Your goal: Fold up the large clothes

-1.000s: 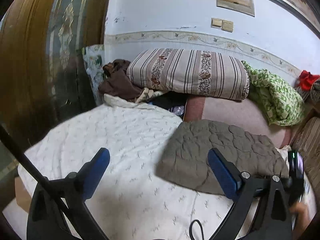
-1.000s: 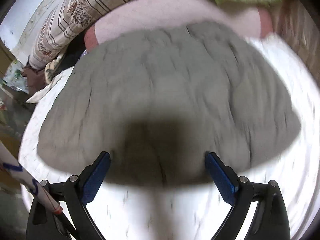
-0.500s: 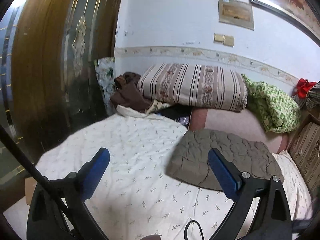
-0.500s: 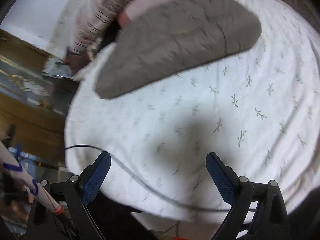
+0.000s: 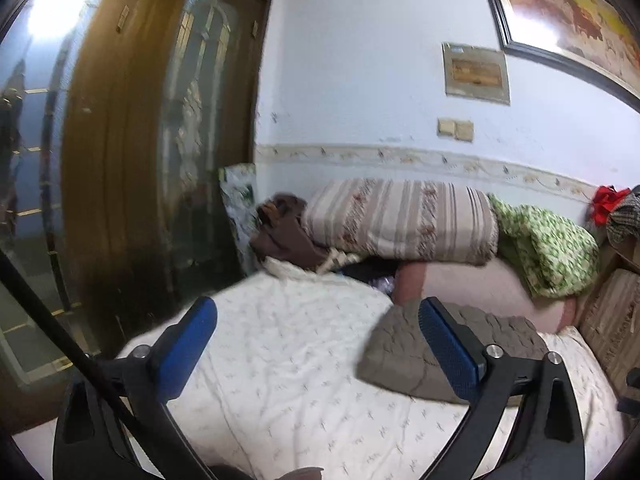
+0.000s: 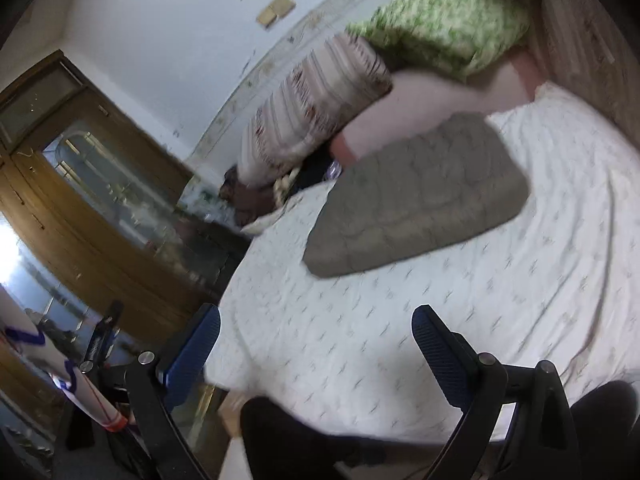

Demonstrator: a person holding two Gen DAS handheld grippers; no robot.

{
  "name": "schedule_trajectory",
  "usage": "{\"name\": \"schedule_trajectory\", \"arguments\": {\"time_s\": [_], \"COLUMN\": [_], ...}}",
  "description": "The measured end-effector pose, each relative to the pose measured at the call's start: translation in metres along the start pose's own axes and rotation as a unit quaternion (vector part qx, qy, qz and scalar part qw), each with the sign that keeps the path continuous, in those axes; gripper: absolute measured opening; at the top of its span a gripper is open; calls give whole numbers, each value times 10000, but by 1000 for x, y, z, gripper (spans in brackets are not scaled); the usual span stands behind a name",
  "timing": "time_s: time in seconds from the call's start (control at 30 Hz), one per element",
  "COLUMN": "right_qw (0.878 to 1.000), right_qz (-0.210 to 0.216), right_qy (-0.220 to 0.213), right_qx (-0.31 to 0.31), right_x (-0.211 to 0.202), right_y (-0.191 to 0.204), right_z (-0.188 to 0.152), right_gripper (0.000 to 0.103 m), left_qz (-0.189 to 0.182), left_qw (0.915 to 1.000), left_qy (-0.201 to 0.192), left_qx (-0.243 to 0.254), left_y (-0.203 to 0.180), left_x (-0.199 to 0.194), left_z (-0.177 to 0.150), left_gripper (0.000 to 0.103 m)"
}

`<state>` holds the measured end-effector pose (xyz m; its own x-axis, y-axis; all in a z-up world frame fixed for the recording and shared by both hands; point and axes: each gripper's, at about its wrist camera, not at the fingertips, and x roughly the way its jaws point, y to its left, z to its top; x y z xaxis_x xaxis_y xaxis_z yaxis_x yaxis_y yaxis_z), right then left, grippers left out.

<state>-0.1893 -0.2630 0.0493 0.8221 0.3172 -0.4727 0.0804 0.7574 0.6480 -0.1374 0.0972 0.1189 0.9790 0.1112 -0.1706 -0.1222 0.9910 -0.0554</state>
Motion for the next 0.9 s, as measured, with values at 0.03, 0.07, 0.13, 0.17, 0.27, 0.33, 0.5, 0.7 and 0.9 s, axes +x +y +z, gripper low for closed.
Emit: {"name": "schedule_trajectory", "arguments": {"time_s": [0.03, 0.07, 0.13, 0.17, 0.27, 0.33, 0.5, 0.7, 0.9], "right_qw": [9995, 9990, 9970, 9961, 9926, 9893, 9817, 9708, 9623], "right_qz": [-299, -436, -768, -873, -1195, -1422, -1797, -2184, -2379], "right_qy": [-55, -59, -7, 11, 23, 52, 141, 329, 604], "right_qx": [-8, -19, -70, -81, -195, -310, -610, -938, -1174], "right_x": [4, 7, 21, 27, 44, 55, 77, 103, 130], "right_y": [-4, -6, -12, -15, -23, -25, -30, -33, -34], "right_z": [-2, -4, -9, -11, -17, -21, -26, -37, -47], "right_gripper": [100, 100, 100, 100, 100, 100, 99, 99, 99], "left_qz": [26, 45, 33, -41, -295, -393, -512, -444, -362], "left_qw": [10000, 9999, 9998, 9996, 9970, 9950, 9831, 9769, 9715], "left_qy": [-79, -84, 128, 261, 702, 913, 1708, 1990, 2191], "left_qx": [10, 37, 113, 128, 139, 121, 425, 635, 833], "left_y": [-2, -4, -10, -13, -23, -30, -52, -66, -76], "left_x": [0, 2, 17, 24, 51, 64, 99, 114, 125], "left_z": [-4, -7, -18, -23, -47, -63, -99, -121, -135], "left_gripper": [103, 103, 103, 103, 103, 103, 103, 103, 103]}}
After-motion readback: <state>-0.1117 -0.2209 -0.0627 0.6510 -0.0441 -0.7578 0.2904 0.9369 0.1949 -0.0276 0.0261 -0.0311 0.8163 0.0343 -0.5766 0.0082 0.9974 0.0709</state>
